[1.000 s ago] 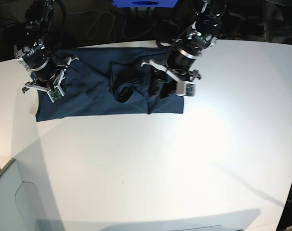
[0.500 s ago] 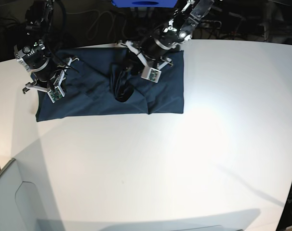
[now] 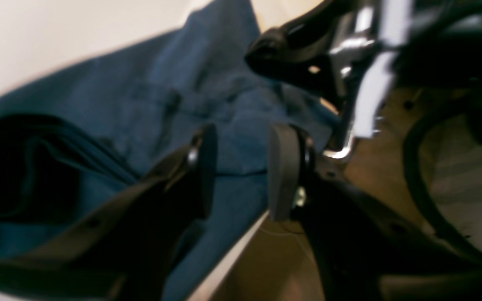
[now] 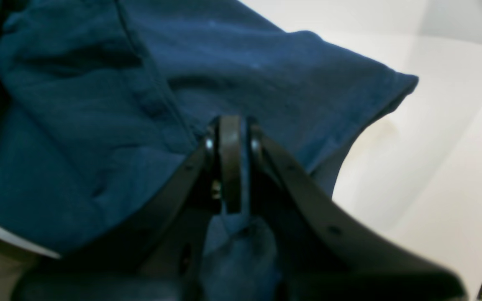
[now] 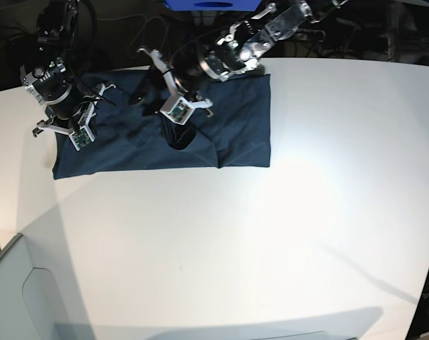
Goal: Fold the T-shirt properly
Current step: 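Press the folded end flat with the left gripper, then open the left gripper and lift it away from the shirt, then pull the shirt end with the right gripper toward the robot base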
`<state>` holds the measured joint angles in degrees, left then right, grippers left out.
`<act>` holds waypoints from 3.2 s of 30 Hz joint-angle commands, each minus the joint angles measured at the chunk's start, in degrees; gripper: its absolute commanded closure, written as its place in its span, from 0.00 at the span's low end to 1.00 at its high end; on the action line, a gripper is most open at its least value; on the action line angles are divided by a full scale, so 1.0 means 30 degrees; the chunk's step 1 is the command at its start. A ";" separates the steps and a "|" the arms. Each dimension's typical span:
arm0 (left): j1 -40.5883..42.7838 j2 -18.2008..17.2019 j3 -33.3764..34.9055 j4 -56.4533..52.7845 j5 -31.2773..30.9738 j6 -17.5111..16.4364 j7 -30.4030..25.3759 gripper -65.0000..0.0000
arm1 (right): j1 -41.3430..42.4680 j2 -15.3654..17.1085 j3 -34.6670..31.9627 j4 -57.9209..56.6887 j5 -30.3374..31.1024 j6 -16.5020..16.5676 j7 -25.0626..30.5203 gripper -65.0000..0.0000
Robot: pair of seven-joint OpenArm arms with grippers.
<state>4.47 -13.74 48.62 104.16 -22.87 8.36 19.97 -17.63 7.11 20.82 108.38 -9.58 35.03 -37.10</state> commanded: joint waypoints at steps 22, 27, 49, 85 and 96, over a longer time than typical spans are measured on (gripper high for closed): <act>0.0898 0.1194 -0.7225 -0.3438 0.0137 -0.0135 -0.0340 0.69 | 0.0176 0.0163 0.0049 0.0314 0.0162 0.0237 0.0367 0.99; -0.0684 0.2748 -0.7167 -0.5108 0.0079 -0.0164 -0.0340 0.69 | 0.0176 0.0193 0.0079 0.0314 0.0162 0.0237 0.0367 0.99; 0.1514 0.0960 -1.2324 -0.0683 -0.0009 -0.0164 -0.0399 0.68 | 0.1876 0.0163 0.3771 -0.2119 0.0308 0.0266 0.0367 0.26; 0.5060 0.0755 -1.6163 -0.2148 -0.0009 -0.0193 -0.0487 0.68 | 0.4484 0.0193 0.3742 -1.0412 0.0191 0.1658 0.0367 0.27; 0.5470 0.0257 -1.6339 -0.0683 0.0020 -0.0193 -0.0458 0.69 | 0.4748 0.0193 0.3742 -1.1847 0.0191 0.1658 0.0367 0.72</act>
<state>21.08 -12.69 -0.21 100.95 -22.61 8.10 19.57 -2.13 8.08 32.47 74.19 -4.49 38.30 -28.64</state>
